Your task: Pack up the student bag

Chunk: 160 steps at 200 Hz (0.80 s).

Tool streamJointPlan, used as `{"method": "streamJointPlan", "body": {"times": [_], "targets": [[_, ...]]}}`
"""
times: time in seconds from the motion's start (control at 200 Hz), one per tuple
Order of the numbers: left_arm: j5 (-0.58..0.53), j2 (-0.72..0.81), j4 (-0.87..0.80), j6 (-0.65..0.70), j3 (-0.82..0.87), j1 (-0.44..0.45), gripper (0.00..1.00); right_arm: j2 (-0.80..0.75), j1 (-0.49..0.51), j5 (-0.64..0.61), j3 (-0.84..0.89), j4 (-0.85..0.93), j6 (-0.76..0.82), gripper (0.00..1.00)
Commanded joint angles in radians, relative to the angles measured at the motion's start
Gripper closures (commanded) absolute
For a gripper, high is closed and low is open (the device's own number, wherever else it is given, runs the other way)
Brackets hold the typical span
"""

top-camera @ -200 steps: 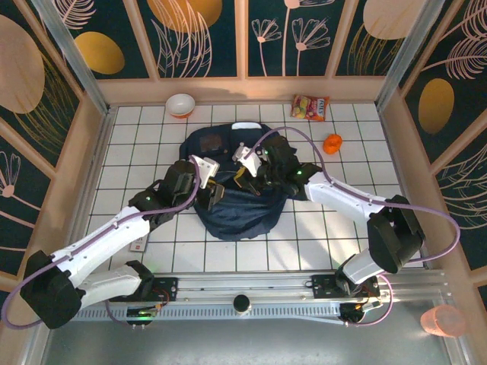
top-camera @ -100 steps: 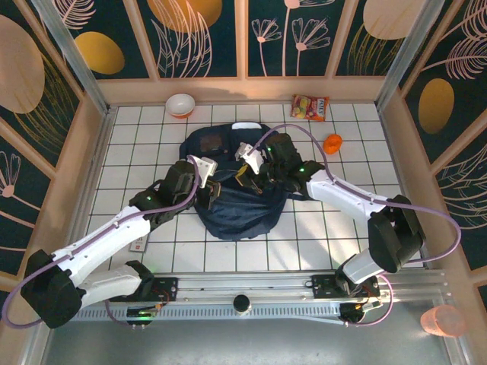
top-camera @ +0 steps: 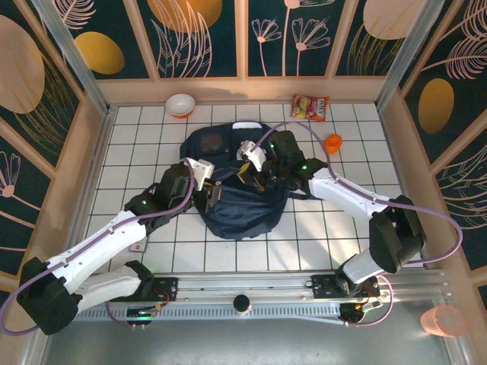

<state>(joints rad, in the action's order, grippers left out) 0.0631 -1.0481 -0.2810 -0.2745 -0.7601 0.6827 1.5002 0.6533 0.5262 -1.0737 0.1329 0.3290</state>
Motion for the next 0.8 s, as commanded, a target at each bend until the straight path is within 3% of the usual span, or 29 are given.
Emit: {"method": "streamJointPlan", "body": {"times": [0.0,0.135,0.355,0.46,0.621,0.796], "targets": [[0.023,0.023,0.01,0.056,0.028,0.0,0.66,-0.056,-0.013,0.052,-0.056,-0.055,-0.035,1.0],[0.018,0.017,0.007,0.087,0.041,-0.001,0.73,-0.061,-0.013,0.065,-0.058,-0.057,-0.037,1.0],[-0.017,0.022,0.062,0.094,0.042,0.0,1.0,-0.086,-0.018,0.085,-0.055,-0.051,-0.027,1.0],[-0.048,0.022,0.039,0.105,0.035,-0.019,1.0,-0.104,-0.024,0.094,-0.053,-0.021,-0.005,1.0],[0.048,0.036,0.034,0.091,0.046,-0.12,1.0,-0.135,-0.035,0.134,-0.05,0.058,0.068,1.0],[0.055,0.044,0.038,0.114,0.041,-0.172,1.0,-0.162,-0.065,0.154,-0.051,0.106,0.111,1.0]]}}
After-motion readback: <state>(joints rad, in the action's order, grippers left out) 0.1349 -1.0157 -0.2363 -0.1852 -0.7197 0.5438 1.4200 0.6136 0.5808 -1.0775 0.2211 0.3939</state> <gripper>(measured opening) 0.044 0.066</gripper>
